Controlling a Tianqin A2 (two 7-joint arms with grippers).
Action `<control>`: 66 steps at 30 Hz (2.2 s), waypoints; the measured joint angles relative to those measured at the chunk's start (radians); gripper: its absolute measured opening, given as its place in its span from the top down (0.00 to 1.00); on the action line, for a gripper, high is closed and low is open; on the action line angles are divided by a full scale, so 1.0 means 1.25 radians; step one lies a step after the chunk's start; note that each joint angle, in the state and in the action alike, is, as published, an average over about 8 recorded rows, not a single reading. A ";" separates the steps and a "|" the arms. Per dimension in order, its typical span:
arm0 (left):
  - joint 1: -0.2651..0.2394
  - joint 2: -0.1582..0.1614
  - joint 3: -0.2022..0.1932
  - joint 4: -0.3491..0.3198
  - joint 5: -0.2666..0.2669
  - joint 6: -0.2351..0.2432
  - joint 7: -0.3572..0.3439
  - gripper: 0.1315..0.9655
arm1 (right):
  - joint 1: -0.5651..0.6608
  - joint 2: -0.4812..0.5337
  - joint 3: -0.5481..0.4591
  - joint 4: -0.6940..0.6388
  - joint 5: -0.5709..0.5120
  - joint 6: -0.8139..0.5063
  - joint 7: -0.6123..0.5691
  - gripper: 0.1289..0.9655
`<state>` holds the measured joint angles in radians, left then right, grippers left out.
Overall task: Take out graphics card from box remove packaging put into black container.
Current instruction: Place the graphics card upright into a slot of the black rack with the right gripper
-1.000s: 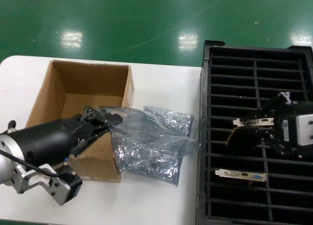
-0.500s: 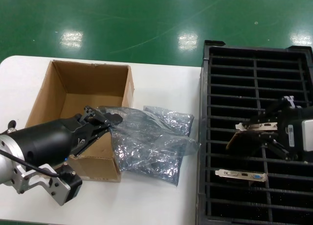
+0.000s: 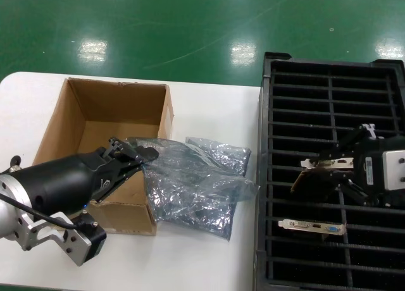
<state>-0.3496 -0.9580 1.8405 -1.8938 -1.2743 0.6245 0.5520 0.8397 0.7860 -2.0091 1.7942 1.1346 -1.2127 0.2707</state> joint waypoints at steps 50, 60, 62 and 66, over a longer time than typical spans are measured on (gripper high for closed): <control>0.000 0.000 0.000 0.000 0.000 0.000 0.000 0.99 | -0.001 -0.078 -0.040 -0.150 -0.042 0.050 -0.048 0.89; 0.000 0.000 0.000 0.000 0.000 0.000 0.000 0.99 | -0.004 -0.062 -0.017 -0.134 -0.020 0.044 -0.015 0.92; 0.000 0.000 0.000 0.000 0.000 0.000 0.000 0.99 | -0.006 -0.060 -0.016 -0.134 -0.017 0.043 -0.012 0.92; 0.000 0.000 0.000 0.000 0.000 0.000 0.000 0.99 | -0.011 -0.060 -0.020 -0.142 -0.020 0.045 -0.012 0.94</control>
<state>-0.3497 -0.9581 1.8406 -1.8938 -1.2743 0.6244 0.5521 0.8256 0.7106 -2.0335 1.6163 1.1099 -1.1567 0.2561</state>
